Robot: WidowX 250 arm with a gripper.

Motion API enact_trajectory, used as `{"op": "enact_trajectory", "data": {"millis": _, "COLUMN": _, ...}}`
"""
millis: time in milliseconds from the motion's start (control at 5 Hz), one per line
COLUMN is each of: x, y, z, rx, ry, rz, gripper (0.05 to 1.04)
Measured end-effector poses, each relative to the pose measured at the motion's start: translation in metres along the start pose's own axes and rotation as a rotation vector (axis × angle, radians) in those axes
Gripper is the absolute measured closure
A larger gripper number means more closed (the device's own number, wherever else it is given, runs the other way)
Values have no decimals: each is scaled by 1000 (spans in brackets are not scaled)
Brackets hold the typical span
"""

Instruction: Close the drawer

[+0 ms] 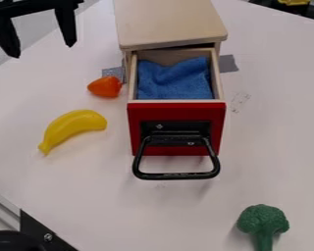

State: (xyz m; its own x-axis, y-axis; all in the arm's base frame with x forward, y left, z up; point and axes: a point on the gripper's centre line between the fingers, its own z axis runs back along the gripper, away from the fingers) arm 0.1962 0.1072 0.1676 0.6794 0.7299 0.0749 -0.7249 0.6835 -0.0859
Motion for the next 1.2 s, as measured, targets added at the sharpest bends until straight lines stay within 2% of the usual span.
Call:
{"op": "enact_trajectory", "data": {"millis": 200, "x": -3, "y": 1, "z": -5, "rx": 3, "ry": 23, "rz": 2, "gripper": 89}}
{"op": "enact_trajectory", "data": {"millis": 400, "x": -23, "y": -22, "z": -13, "rx": -24, "ry": 51, "rz": -40, "gripper": 89}}
{"op": "enact_trajectory", "data": {"millis": 600, "x": -56, "y": -47, "z": -3, "rx": -89, "ry": 46, "rz": -125, "gripper": 89}}
{"op": "enact_trajectory", "data": {"millis": 800, "x": -81, "y": -59, "z": 5, "rx": -122, "ry": 41, "rz": -186, "gripper": 89}}
{"op": "enact_trajectory", "data": {"millis": 1000, "x": -91, "y": -64, "z": -1, "rx": -112, "ry": 46, "rz": -202, "gripper": 89}}
{"op": "enact_trajectory", "data": {"millis": 1200, "x": -88, "y": -63, "z": -26, "rx": -54, "ry": 66, "rz": -182, "gripper": 89}}
